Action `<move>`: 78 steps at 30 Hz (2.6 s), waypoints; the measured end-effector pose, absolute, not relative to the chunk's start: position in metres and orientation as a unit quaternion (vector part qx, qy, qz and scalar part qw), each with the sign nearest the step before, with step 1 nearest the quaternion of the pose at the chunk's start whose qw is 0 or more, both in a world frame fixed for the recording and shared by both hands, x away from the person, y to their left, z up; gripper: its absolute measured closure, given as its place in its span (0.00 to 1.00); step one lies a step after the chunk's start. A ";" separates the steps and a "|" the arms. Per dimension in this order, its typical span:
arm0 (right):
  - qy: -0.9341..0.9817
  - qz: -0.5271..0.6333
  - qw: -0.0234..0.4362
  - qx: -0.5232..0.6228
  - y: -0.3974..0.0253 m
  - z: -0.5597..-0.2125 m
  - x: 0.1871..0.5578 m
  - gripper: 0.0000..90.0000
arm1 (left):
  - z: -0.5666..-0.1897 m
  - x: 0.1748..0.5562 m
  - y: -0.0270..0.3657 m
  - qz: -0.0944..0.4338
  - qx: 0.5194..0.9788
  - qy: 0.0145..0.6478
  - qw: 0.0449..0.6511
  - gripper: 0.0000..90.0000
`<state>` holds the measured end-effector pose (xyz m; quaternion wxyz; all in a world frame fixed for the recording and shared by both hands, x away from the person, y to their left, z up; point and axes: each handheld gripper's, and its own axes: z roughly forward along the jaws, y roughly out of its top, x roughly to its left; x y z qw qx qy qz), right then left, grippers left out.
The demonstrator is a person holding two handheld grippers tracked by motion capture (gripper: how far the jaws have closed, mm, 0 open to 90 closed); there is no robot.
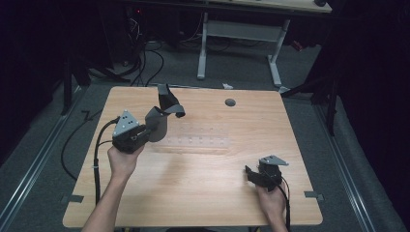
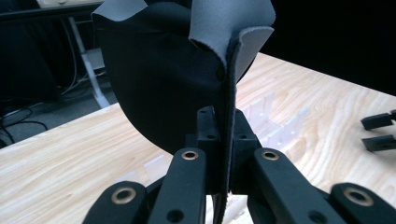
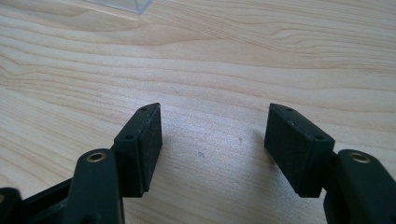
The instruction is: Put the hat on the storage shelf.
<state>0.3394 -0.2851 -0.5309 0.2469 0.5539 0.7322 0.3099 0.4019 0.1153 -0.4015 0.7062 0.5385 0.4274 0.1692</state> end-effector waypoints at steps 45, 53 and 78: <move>0.733 0.309 0.247 0.553 -0.285 -0.531 0.339 0.41 | -0.429 0.434 0.120 0.205 0.547 0.436 0.685 0.96; 0.733 0.309 0.247 0.553 -0.285 -0.531 0.339 0.41 | -0.430 0.435 0.121 0.204 0.545 0.439 0.685 0.96; 0.732 0.310 0.248 0.553 -0.284 -0.531 0.339 0.41 | -0.456 0.436 0.118 0.203 0.539 0.458 0.677 0.96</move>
